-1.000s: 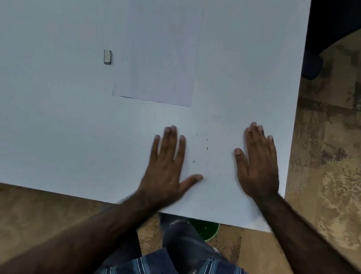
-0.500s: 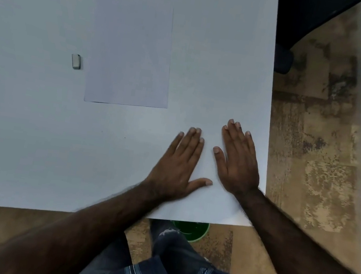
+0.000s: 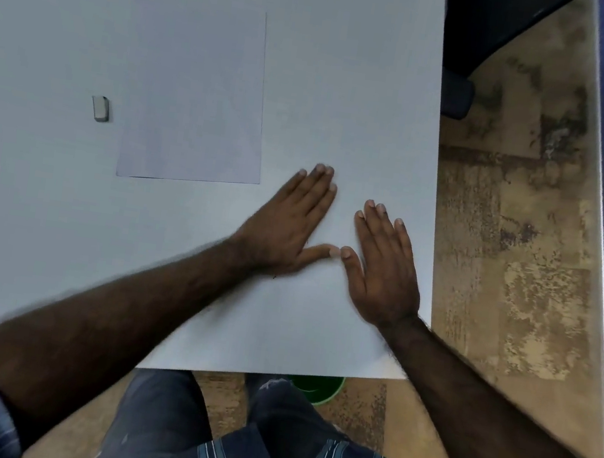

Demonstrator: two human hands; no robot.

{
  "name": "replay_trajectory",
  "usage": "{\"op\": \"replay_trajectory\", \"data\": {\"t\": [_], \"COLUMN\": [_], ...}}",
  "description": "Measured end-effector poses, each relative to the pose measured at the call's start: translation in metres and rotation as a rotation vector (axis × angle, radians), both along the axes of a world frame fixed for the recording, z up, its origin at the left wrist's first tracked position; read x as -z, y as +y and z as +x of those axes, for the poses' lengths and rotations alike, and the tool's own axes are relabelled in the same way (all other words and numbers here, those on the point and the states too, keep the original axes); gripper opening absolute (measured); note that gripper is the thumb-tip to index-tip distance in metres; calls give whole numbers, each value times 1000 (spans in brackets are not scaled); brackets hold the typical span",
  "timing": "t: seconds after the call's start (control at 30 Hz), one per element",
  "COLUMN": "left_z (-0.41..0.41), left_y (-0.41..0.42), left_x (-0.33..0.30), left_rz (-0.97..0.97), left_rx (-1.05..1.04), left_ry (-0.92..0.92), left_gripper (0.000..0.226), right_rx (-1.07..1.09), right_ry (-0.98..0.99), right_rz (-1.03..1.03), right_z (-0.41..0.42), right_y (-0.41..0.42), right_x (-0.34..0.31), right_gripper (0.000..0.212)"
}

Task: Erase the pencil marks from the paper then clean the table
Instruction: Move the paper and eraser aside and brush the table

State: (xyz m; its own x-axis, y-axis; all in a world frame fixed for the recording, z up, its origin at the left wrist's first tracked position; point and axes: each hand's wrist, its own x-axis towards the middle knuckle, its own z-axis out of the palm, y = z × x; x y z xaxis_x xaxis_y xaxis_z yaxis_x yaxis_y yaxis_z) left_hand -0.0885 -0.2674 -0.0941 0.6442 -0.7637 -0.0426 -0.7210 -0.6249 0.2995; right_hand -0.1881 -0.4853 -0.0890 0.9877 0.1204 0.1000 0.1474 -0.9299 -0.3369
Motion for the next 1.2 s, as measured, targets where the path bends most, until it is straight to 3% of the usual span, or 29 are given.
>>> {"op": "replay_trajectory", "data": {"t": [0.23, 0.4, 0.53, 0.63, 0.73, 0.9, 1.0, 1.2], "left_z": [-88, -87, -91, -109, -116, -102, -87, -82], "left_y": [1, 28, 46, 38, 13, -39, -56, -27], "left_x": [-19, -23, -18, -16, -15, -15, -17, -27], "left_rz": [-147, -286, -121, 3, 2, -96, -252, -495], "left_rx": [57, -233, -505, -538, -517, -404, -376, -505], "left_ry": [233, 136, 98, 105, 119, 153, 221, 230], "left_gripper": [86, 79, 94, 106, 107, 98, 92, 77], "right_rx": [-3, 4, 6, 6, 8, -10, -23, 5], "right_ry": [13, 2, -4, -6, -4, -13, -34, -50], "right_rz": [2, 21, 22, 31, 30, 19, 19, 65], "right_z": [0, 0, -1, 0, 0, 0, 0, 0], "right_y": [-1, 0, -1, -1, -2, -3, -5, -2], "right_x": [1, 0, 2, 2, 2, 3, 6, 3], "right_gripper": [58, 59, 59, 60, 59, 58, 55, 54]}}
